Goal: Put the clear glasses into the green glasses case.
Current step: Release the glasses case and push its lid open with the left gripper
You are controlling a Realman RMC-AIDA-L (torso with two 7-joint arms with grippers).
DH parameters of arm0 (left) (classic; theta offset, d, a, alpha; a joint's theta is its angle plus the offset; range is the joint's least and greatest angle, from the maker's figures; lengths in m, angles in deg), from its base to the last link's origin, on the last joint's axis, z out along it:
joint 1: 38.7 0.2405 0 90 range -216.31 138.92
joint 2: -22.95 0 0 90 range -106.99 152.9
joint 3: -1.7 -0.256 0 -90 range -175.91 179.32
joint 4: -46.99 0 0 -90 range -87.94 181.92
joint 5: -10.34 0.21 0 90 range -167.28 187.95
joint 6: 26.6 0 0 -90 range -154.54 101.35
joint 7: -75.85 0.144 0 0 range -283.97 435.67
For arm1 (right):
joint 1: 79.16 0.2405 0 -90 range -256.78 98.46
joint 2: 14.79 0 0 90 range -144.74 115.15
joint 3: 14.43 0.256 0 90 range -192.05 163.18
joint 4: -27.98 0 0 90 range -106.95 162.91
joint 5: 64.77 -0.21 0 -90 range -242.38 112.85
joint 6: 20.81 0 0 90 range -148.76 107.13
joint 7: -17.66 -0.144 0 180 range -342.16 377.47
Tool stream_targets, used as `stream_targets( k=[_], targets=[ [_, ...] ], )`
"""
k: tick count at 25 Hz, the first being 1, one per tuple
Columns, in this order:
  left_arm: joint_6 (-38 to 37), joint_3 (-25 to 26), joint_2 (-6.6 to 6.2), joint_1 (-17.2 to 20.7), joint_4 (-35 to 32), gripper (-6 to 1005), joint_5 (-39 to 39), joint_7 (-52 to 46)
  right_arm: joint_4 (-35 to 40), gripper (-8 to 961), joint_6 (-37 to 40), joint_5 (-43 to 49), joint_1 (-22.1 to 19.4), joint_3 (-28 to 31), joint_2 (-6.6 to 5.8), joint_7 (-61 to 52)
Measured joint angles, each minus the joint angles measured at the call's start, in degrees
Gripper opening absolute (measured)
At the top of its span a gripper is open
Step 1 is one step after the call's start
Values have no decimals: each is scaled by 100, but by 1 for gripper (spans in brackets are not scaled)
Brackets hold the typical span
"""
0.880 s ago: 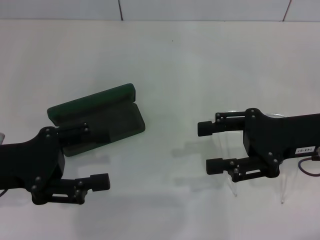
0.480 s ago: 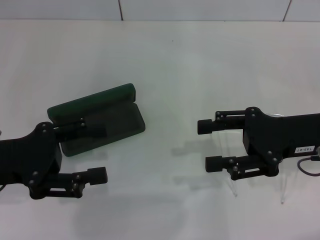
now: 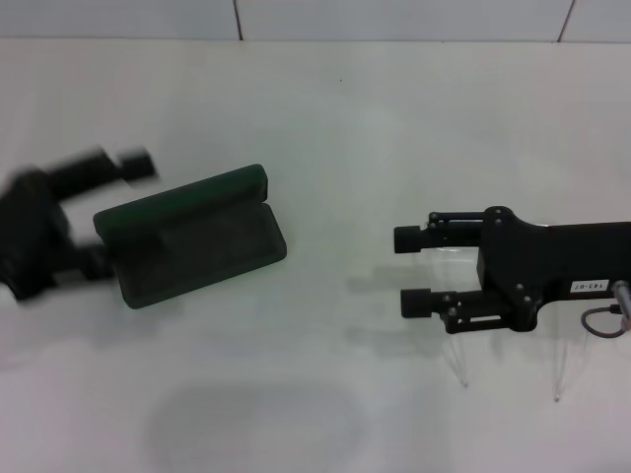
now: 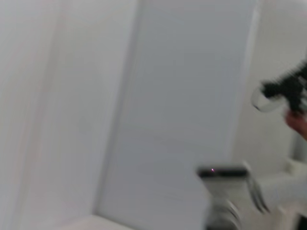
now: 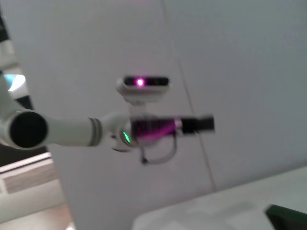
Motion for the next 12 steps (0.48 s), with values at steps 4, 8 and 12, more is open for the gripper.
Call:
stream_targets(
  k=[4,8,12],
  targets=[
    [15,792,35,-68,-711,857,0,-1115,-8,701,-255,-30,-106,49,-95,-37],
    [257,812,221,-98,-2259,856,312,-1868,-35,699,-398,-43,-306,667,-145,-85],
    [532,710,429,-228,-3576,855,1359,-2100,-41,693,-384,-41,-596,1645,-101,-58]
  ],
)
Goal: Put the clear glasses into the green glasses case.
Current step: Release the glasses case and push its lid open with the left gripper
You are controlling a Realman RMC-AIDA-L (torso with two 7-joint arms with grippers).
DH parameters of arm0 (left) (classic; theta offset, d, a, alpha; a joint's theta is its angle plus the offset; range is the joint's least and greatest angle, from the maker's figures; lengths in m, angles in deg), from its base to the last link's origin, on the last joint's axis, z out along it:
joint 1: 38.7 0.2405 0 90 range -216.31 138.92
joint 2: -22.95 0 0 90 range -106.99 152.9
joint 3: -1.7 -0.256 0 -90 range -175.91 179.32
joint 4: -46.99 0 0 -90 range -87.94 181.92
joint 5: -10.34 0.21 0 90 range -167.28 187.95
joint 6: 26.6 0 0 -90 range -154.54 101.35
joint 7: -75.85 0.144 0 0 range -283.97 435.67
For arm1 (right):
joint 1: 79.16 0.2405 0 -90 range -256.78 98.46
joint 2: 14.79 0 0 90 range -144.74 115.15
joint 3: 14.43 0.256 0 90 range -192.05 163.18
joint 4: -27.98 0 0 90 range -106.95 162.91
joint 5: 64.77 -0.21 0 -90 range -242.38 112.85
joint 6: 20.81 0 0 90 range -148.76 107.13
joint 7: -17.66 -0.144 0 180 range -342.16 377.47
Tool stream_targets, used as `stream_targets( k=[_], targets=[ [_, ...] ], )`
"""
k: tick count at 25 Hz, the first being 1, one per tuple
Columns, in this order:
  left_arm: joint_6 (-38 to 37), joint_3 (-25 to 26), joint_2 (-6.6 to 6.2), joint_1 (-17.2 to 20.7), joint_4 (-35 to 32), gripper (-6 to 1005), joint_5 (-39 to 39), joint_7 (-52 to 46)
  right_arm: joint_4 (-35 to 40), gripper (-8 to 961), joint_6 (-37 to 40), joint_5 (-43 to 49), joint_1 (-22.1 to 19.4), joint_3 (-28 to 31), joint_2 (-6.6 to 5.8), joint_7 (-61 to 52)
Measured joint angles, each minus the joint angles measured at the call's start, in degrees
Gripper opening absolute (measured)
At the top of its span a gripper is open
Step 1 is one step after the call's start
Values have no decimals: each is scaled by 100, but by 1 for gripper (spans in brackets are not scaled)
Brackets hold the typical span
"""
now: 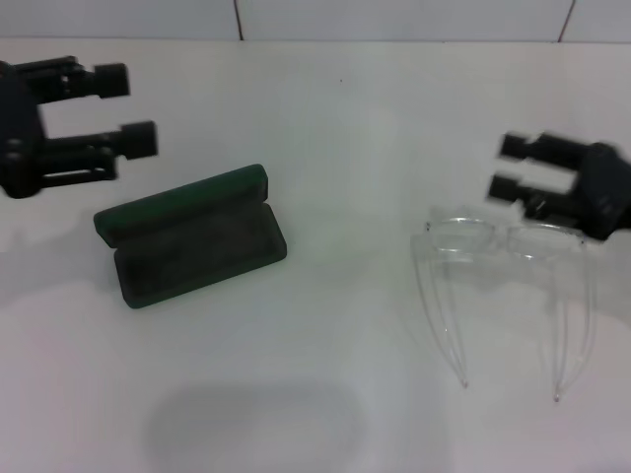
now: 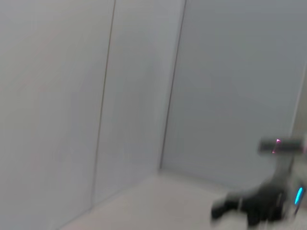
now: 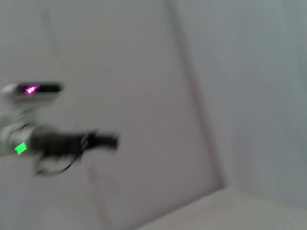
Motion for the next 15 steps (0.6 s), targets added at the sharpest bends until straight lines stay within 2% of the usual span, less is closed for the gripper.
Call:
stream_targets(
  k=[3,7,11,15],
  targets=[
    [107,-175,165,-234,-1012,811,1083,-274,1,693,112,-2,-167,474,4,10],
    [336,-886,141,-612,-1747,722,2494,-887,1,693,197,0,-304,624,-15,11],
    [424,-1637,167,-1057,-1768,720,3728,-1088,2,693,254,1,-364,640,11,11],
    [719,-2441,170,-1222,-1502,702,4426,-1313,-21,693,263,2,-389,615,23,17]
  ],
)
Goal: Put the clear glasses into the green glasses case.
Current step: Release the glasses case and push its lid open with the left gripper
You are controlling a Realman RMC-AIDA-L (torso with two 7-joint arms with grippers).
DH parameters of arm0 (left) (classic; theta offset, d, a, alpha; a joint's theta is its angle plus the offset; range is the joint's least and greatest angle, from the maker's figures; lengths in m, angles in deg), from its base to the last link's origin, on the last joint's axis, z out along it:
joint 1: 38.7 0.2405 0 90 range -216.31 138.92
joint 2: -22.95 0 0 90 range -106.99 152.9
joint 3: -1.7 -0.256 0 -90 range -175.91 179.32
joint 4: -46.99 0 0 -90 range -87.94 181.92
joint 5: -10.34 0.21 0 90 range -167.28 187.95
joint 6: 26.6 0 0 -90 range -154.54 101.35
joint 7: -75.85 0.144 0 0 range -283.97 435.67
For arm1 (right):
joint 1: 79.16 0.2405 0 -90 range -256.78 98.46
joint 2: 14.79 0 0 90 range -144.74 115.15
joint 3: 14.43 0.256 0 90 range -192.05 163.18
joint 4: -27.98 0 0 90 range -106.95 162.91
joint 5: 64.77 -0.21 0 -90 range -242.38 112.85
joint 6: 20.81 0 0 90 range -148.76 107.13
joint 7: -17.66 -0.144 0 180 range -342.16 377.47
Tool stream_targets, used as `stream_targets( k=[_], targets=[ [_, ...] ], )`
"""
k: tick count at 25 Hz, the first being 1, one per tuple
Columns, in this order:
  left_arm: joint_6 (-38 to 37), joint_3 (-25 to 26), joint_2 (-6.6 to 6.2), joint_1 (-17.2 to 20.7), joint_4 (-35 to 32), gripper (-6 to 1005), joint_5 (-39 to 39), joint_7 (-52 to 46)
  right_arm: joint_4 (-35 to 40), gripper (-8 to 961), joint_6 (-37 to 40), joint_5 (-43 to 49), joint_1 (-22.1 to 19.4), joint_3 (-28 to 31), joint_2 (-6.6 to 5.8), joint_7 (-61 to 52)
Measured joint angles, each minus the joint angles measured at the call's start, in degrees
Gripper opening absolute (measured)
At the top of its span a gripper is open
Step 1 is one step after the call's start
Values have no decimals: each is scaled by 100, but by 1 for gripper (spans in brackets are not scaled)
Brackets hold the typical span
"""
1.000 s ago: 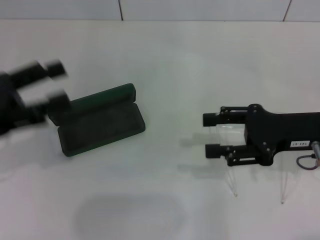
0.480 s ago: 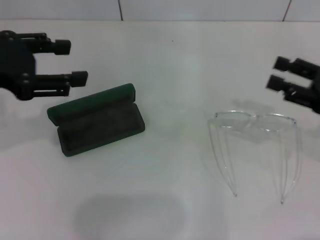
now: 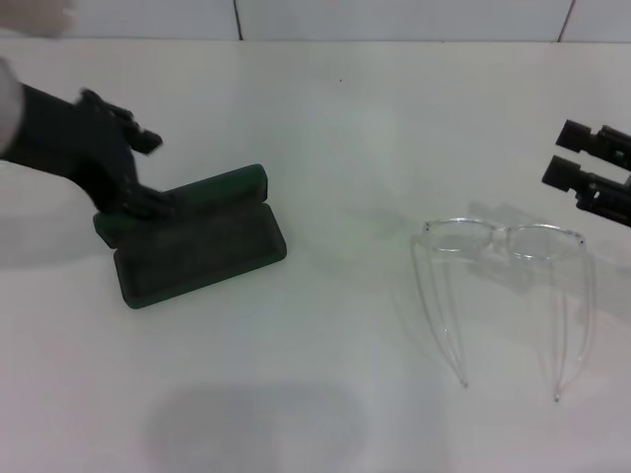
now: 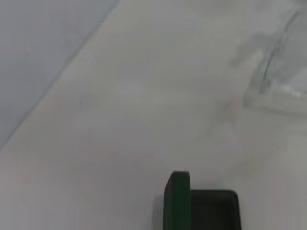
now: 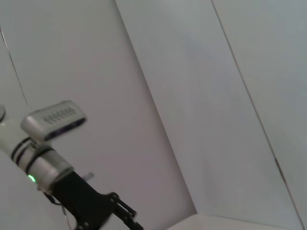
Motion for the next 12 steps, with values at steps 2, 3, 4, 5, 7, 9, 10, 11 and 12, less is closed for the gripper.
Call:
stream_targets(
  k=[2,3,4,5,7,9,10,11,12],
  targets=[
    [270,-374,7,-64,235,693,217,-108,-34,693,8,1,-31,-4,0,15],
    [386,-507,8,-88,336,688,280,-156,-40,693,9,4,-50,3,0,26],
    [505,-631,8,-112,449,684,336,-200,-43,693,10,7,-67,9,0,39],
    [603,-712,8,-131,524,679,385,-217,-48,693,11,17,-80,12,0,59],
    [794,-869,8,-169,708,670,494,-221,-60,693,19,25,-89,6,4,105],
    [984,-973,9,-259,955,661,676,-233,-88,693,58,23,-93,-1,8,160],
    [1071,-997,11,-326,1090,656,786,-249,-99,693,85,22,-95,3,8,183],
    [1141,-1007,12,-388,1221,651,859,-270,-114,693,123,18,-96,13,8,212],
    [1234,-1014,13,-465,1381,647,954,-300,-124,693,154,15,-97,23,7,230]
  ],
)
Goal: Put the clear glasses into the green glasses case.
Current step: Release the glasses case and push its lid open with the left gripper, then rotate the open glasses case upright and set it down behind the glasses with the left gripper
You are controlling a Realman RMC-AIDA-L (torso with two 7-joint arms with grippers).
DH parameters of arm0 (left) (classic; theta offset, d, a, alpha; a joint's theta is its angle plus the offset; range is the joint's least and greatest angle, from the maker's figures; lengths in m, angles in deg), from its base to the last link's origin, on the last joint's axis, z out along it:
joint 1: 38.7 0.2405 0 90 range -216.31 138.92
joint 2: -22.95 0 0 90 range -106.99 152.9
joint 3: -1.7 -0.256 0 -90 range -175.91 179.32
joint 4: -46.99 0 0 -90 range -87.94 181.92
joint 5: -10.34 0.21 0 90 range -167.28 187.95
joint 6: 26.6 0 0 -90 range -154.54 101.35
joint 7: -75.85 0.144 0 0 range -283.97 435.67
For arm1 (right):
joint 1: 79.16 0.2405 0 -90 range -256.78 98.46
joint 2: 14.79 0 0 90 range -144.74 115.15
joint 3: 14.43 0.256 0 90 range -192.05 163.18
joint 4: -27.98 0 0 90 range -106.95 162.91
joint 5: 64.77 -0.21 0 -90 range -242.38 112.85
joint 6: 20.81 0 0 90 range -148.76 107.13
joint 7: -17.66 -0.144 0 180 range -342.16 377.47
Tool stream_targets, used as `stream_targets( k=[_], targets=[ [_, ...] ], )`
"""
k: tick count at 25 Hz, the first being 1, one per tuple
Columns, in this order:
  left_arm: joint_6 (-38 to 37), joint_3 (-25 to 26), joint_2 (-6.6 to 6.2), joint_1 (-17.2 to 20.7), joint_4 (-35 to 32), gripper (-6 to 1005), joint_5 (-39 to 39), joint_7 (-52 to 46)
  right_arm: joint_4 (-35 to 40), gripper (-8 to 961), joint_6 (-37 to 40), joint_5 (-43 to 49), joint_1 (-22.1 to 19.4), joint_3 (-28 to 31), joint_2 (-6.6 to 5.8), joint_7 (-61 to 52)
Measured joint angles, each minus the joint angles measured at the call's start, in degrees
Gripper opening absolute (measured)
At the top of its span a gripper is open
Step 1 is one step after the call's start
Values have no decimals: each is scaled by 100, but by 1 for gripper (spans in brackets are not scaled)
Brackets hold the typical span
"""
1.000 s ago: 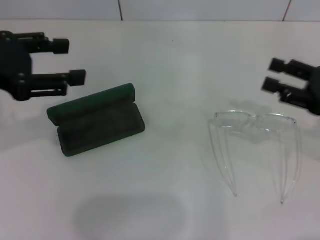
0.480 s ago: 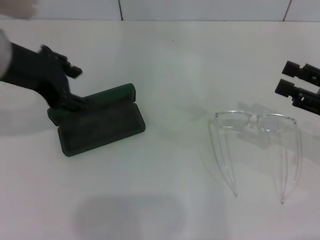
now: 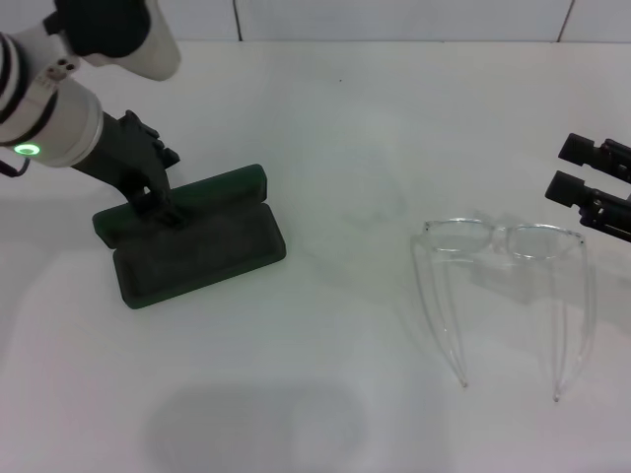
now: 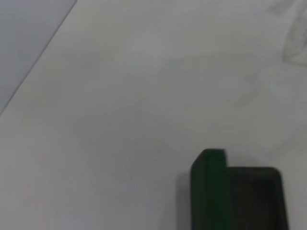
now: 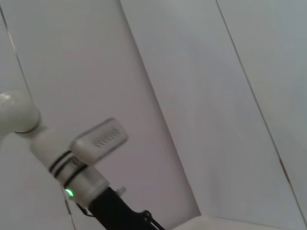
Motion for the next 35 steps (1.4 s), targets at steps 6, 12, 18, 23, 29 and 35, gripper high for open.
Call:
stream_targets(
  k=[6,12,18,23,29,35],
  targets=[
    [332,-13,3,-244,617,619,329,-67,0,694,17,-8,-1,10,-2,9],
    [367,-112,3,-322,871,592,358,-114,0,694,-2,-12,1,18,-4,55],
    [374,-170,1,-356,927,564,357,-338,-12,694,-35,-14,52,19,-5,77],
    [384,-218,1,-367,931,469,439,-454,-57,694,-46,-15,67,19,-13,120],
    [380,-393,1,-360,889,354,448,-483,-68,694,-52,-14,70,36,-11,162],
    [333,-501,2,-374,754,200,412,-513,-69,693,-122,-21,48,70,-6,197]
  ],
)
